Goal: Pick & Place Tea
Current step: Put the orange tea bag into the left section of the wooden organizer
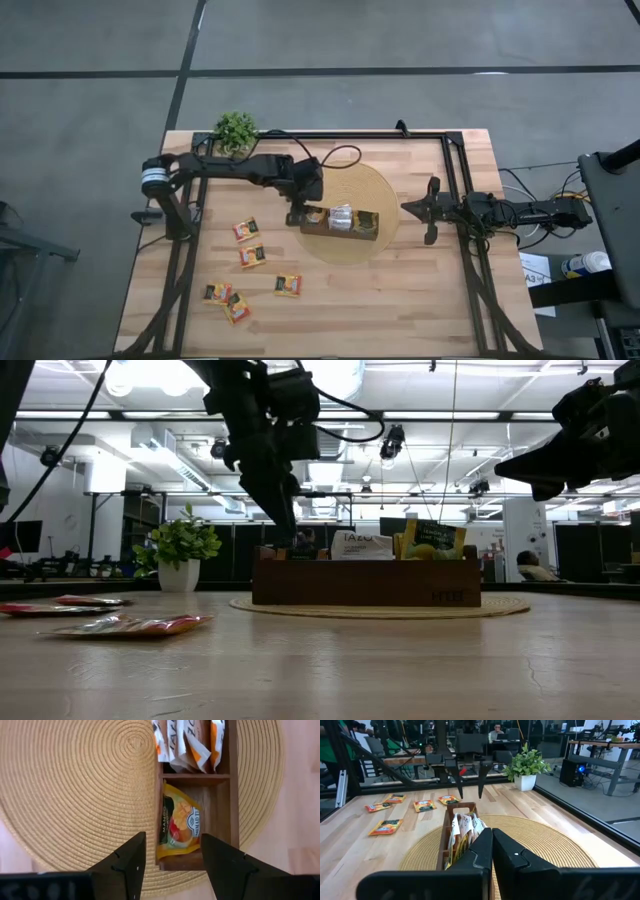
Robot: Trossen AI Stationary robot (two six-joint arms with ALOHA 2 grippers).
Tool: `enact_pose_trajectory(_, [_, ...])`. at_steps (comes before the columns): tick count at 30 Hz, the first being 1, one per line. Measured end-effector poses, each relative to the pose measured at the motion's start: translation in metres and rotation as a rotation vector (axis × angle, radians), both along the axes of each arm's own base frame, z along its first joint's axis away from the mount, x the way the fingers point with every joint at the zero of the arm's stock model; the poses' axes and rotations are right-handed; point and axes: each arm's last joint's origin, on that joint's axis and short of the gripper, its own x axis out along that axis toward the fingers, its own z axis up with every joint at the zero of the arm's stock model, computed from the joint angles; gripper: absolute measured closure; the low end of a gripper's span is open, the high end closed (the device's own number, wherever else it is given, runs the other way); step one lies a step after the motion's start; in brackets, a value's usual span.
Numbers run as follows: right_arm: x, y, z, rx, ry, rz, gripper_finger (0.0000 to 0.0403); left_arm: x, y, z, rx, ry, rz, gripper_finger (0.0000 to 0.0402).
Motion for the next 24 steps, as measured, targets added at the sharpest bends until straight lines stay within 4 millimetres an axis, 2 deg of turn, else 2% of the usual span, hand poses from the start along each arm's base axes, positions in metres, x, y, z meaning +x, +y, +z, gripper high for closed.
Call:
enact_pose_trajectory(12, [0.000, 0.000, 0.000, 0.000, 0.000, 0.000, 0.0394, 0.011, 0.008, -0.027, 0.005, 0.046, -0.018, 0.0218])
enact_pose_trajectory(20, [0.000, 0.000, 0.000, 0.000, 0.000, 0.000, 0.0394, 0.013, 0.008, -0.032, 0.003, 0.054, -0.019, 0.0220])
enact_pose_trajectory(24, [0.000, 0.000, 0.000, 0.000, 0.000, 0.000, 0.0394, 0.013, 0.008, -0.031, 0.004, 0.049, -0.019, 0.0241])
